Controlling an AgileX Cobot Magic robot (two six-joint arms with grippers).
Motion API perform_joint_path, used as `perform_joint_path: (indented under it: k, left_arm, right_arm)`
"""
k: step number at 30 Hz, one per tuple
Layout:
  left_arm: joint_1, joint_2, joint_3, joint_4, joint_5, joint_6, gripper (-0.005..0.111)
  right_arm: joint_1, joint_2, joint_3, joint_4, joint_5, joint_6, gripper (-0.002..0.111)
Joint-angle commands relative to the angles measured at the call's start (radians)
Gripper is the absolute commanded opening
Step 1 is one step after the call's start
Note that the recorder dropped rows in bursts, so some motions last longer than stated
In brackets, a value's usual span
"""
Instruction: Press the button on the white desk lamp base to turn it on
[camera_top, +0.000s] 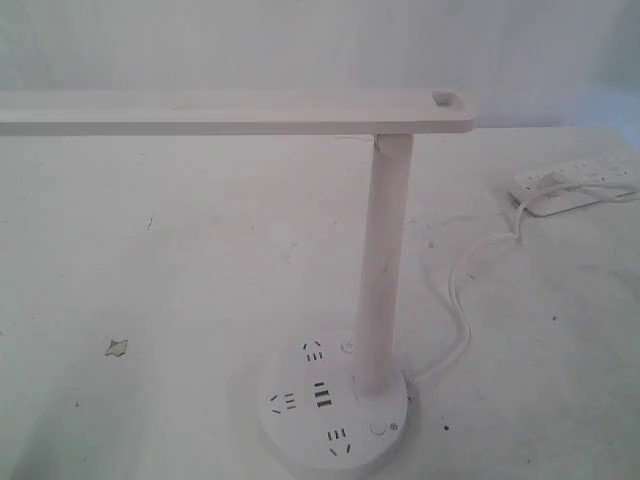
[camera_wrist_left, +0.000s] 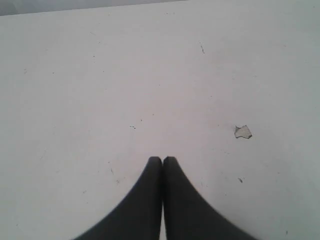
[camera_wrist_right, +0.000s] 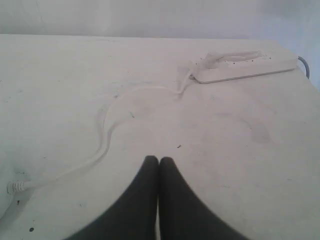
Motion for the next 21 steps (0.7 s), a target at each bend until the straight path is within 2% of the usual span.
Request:
perform_joint_path:
  k: [1,6,16,18,20,21]
  left_arm:
    - [-0.008,-0.003,0.002,0.0,-0.002,0.0,0.0]
    - [-0.008,-0.003,0.002,0.0,-0.002,0.0,0.0]
    - [-0.008,-0.003,0.002,0.0,-0.002,0.0,0.0]
    - [-0.008,-0.003,0.002,0.0,-0.002,0.0,0.0]
    - [-0.008,-0.003,0.002,0.0,-0.002,0.0,0.0]
    - [-0.008,-0.003,0.002,0.0,-0.002,0.0,0.0]
  right_arm:
    - [0.003,-0.005,0.002,0.002,-0.004,0.004,0.0]
    - [0.003,-0.005,0.002,-0.02,-0.088,0.004,0.0]
    - [0.003,-0.005,0.002,-0.018,-0.616,0.004,0.0]
    - [0.003,-0.005,0.002,0.002,-0.773,-0.018,0.0]
    - [0.003,-0.005,0.002,0.096,-0.904,0.143,0.0]
    - [0.003,-0.005,-0.001,0.221,-0.881,0.242,0.0]
